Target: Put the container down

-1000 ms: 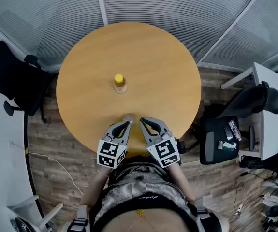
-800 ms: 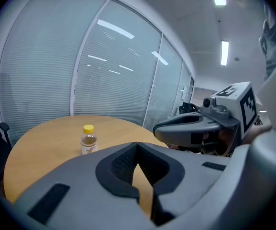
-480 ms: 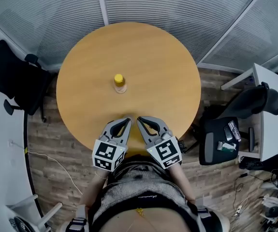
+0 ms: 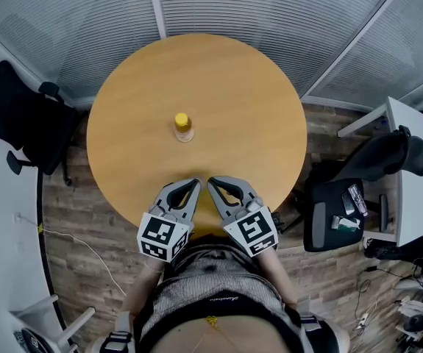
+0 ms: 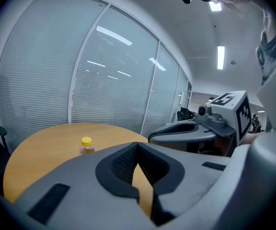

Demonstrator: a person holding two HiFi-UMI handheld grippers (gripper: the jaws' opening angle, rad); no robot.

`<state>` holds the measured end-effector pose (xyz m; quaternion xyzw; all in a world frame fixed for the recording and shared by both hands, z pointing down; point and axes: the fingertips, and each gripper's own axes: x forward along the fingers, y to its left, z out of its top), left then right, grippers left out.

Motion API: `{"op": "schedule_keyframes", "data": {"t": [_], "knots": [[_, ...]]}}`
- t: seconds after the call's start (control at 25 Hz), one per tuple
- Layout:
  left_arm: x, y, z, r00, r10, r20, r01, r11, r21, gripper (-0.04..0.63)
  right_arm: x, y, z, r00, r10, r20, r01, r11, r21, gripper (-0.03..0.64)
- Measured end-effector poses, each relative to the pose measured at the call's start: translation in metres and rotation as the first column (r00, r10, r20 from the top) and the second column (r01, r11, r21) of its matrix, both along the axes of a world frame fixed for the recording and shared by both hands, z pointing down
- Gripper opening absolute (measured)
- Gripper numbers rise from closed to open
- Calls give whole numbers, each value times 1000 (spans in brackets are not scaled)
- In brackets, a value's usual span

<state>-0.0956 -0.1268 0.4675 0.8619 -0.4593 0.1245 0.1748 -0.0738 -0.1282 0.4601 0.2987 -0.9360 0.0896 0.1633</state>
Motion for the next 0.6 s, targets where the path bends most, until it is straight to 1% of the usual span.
{"op": "schedule_keyframes", "data": {"t": [0.36,0.6], "knots": [[0,0,-7,1000,1,-27,-1,1000,0,20,-1,-1,-1,1000,-7,-4,7,1000,3,21],[0,1,-8,1000,8,-26,-8,1000,0,20,-1,-1,-1,1000,-4,-8,4,1000,5,21]]}}
